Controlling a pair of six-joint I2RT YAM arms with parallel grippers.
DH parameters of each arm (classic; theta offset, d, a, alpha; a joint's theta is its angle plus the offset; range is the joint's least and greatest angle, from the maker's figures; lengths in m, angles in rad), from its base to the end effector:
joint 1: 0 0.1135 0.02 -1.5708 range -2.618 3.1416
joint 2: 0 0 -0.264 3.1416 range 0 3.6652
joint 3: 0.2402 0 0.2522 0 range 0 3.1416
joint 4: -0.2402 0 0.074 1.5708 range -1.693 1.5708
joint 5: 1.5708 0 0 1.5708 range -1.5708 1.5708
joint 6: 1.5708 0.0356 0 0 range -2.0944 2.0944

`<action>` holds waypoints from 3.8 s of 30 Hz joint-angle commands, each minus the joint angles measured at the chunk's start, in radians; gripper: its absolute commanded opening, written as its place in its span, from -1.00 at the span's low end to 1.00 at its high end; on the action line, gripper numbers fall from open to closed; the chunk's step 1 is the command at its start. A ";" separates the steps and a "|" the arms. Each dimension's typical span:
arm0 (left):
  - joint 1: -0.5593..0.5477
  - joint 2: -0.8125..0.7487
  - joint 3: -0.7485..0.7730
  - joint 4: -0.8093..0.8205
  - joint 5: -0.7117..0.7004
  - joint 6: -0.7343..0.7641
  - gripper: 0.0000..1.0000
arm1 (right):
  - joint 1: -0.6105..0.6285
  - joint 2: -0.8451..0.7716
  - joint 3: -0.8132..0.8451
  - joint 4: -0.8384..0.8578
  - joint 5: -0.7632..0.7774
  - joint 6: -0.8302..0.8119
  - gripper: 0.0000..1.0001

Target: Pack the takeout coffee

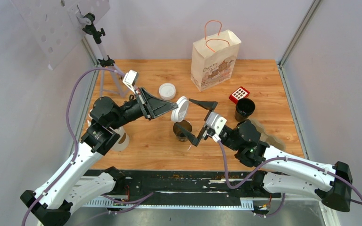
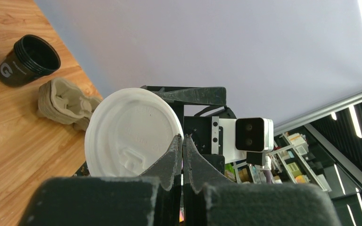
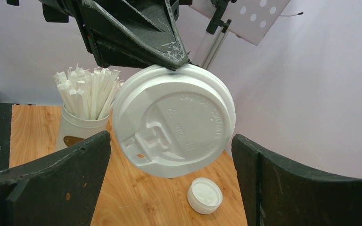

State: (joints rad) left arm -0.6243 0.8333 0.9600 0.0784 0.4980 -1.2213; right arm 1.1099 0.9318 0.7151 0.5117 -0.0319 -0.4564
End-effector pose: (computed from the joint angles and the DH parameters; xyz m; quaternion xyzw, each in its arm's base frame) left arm 0.1369 -0.1196 0.4208 0.0029 0.6407 -0.6933 0.3298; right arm 0.0966 0.1971 0.3632 -0.4292 0.4129 0.2668 0.7577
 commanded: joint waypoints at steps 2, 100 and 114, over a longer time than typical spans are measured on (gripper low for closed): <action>-0.003 0.001 0.032 0.011 0.048 0.028 -1.00 | -0.002 0.002 0.060 -0.027 -0.031 0.022 0.98; -0.005 -0.303 0.251 -0.887 -0.806 0.835 1.00 | -0.208 1.011 1.072 -1.584 0.003 0.409 0.68; -0.005 -0.308 0.246 -0.896 -0.803 0.837 1.00 | -0.209 1.015 1.079 -1.606 0.006 0.412 0.68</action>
State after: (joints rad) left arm -0.6270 0.5217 1.1938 -0.8280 -0.3084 -0.3908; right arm 0.9054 1.9453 1.7752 -1.0943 -0.0185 -0.0437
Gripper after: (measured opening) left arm 0.998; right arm 0.837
